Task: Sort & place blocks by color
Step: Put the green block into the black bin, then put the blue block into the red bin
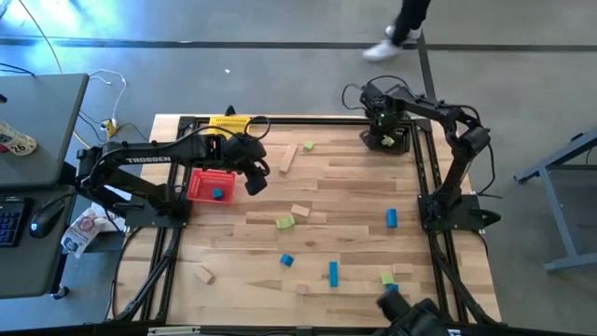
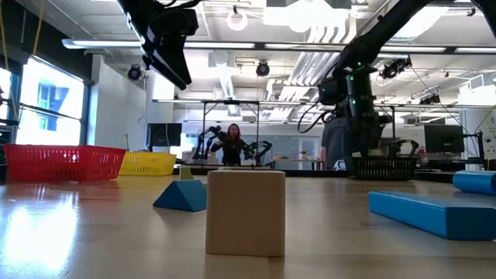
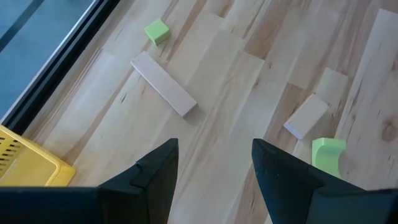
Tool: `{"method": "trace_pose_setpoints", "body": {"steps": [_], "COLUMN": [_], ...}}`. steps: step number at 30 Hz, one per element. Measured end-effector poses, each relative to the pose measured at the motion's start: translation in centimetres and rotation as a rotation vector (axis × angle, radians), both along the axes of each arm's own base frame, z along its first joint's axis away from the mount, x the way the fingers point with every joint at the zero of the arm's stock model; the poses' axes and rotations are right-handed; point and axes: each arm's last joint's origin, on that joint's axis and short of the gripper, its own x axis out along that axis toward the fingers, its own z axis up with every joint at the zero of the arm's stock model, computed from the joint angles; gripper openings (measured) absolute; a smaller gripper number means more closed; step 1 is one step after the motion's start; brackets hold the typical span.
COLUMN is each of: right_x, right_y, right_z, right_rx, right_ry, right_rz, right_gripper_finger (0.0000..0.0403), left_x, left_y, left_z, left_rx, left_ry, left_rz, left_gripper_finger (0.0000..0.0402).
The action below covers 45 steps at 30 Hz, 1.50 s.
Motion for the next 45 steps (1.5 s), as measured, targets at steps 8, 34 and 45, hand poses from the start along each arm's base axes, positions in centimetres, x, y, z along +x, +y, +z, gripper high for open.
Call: {"method": "trace_pose_setpoints", "body": {"steps": [8,34,45], "right_x": [-0.1,-0.7,1.6], "right_y": [-0.1,3.3,7.6], "right_z": [0.0,6.7,9.0], "right_rx": [-0.004,-0.211,-0.256], "right_ry": [0.002,-0.128,-0.229], "right_rz": [0.005,-0.012,0.041], "right_gripper_finger": [0.0168,0.0184,0.0184], "left_x": [0.4,-0.4,0.8], "left_y": [0.2,-6.7,-8.7], "left_z": [0.3,-1.0,-0.4], "left_rx": [-0.004,-0.183,-0.068], "left_ry": [-0.072,0.167,0.060], "left_rz": [0.034,-0.207,-0.312], "left_gripper_finger": [0.0188,0.0188,0.0188]}}
